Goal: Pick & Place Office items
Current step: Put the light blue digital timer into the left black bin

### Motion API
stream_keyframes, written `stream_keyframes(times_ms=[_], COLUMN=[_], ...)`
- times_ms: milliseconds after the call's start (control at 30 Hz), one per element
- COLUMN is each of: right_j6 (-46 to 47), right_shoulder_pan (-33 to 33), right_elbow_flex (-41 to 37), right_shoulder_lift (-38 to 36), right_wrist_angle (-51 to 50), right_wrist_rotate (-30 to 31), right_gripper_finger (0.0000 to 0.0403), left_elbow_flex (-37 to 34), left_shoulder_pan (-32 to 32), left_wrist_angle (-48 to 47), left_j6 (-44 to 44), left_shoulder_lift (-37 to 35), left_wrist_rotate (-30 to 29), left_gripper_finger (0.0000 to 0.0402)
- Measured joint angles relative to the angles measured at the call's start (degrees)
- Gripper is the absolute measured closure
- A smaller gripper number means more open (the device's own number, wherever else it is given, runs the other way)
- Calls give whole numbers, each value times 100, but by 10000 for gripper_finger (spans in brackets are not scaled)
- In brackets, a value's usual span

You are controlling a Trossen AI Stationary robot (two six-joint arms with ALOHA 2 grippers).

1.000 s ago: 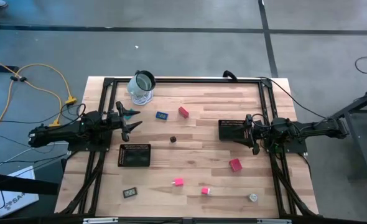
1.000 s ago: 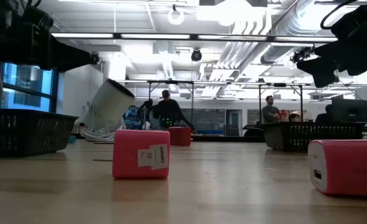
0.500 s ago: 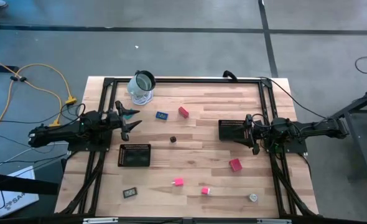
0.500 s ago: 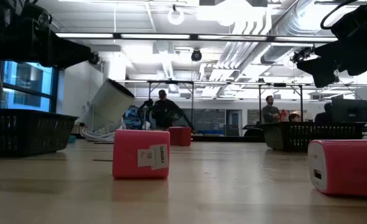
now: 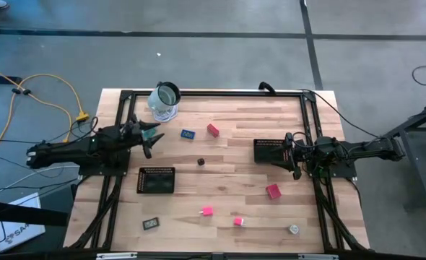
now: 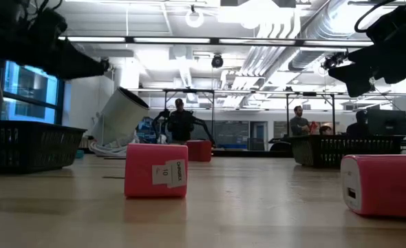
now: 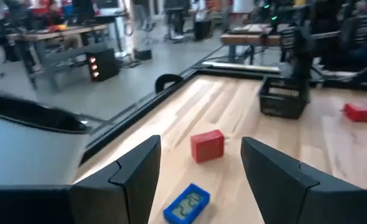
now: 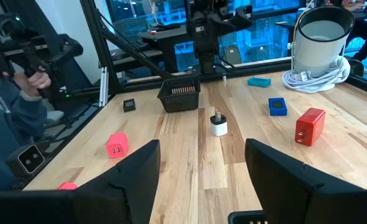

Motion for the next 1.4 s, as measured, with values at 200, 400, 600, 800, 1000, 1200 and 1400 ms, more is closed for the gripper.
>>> stream_keyframes(times_ms=[200,400,600,800,1000,1200,1400], right_j6=[0,-1,-1,0,0,-2,-2], right_shoulder_pan=[0,2,2,1,0,0,2], right_elbow_flex=[0,0,1,0,2,0,0], right_shoulder_lift=[1,1,0,1,0,2,2], right_wrist_angle=[0,1,1,1,0,0,2], right_wrist_rotate=[0,0,0,0,0,0,0], right_gripper_finger=[180,180,180,180,180,180,180], left_elbow_flex=[783,1630,2498,2946,2975,2975,2977], left_shoulder_pan=[-2,-2,11,11,40,536,1156], left_wrist_angle=[-759,-1756,-3194,-4219,-4671,-5404,-5393], left_j6=[-742,-1378,-2005,-2716,-3305,-3456,-3106], left_shoulder_lift=[1158,2216,3028,3367,3362,3557,3926], left_wrist_rotate=[-647,-826,-843,-775,-88,245,681], left_gripper_finger=[186,186,186,186,186,186,186])
